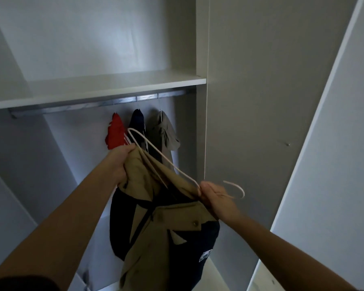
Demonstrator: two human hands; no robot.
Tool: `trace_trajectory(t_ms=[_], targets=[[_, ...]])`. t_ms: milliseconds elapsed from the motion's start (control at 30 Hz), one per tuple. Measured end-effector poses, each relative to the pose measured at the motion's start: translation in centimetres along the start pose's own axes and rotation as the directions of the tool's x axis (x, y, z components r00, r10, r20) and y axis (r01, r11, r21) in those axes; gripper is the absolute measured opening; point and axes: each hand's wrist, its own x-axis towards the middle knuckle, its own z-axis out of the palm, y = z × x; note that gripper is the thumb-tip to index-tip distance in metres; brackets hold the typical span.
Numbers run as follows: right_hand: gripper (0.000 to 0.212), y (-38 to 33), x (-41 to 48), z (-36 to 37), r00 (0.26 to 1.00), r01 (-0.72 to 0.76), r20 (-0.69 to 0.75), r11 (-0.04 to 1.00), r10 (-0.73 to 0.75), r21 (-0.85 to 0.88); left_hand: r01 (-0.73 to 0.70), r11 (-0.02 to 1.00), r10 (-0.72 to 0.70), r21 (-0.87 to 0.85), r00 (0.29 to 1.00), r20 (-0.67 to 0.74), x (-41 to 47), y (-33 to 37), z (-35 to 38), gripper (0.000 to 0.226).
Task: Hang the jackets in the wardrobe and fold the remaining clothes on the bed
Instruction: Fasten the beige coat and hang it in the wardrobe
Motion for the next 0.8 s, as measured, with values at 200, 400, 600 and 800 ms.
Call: trace_trajectory(t_ms=[200,400,600,800], targets=[[0.038,-0.9,-0.1,-0.7,0.994,0.079,0.087,0.994,-0.072,-0.075,0.014,0.979,-0.018,0.204,1.000,0.016,0.1,1.9,-1.8,0.021],[0.042,-1.0,0.3,-0.5,0.986,0.073,0.165,0.930,-0.014,-0.359,0.028,0.966,-0.090,0.257,0.968,0.236,0.6,4.7,-4.8,0.022],[0.041,-1.1,0.7,-0.3,0.970,-0.026,0.237,0.993,0.053,-0.115,-0.366,0.800,0.332,0.475,0.930,0.157,2.1,3.5,-4.7,0.040],[0.032,-1.8,-0.5,0.6,0.975,-0.031,0.209,0.976,0.077,-0.214,-0.642,0.481,0.640,0.598,0.723,0.260,2.8,3.4,-5.4,0.039]])
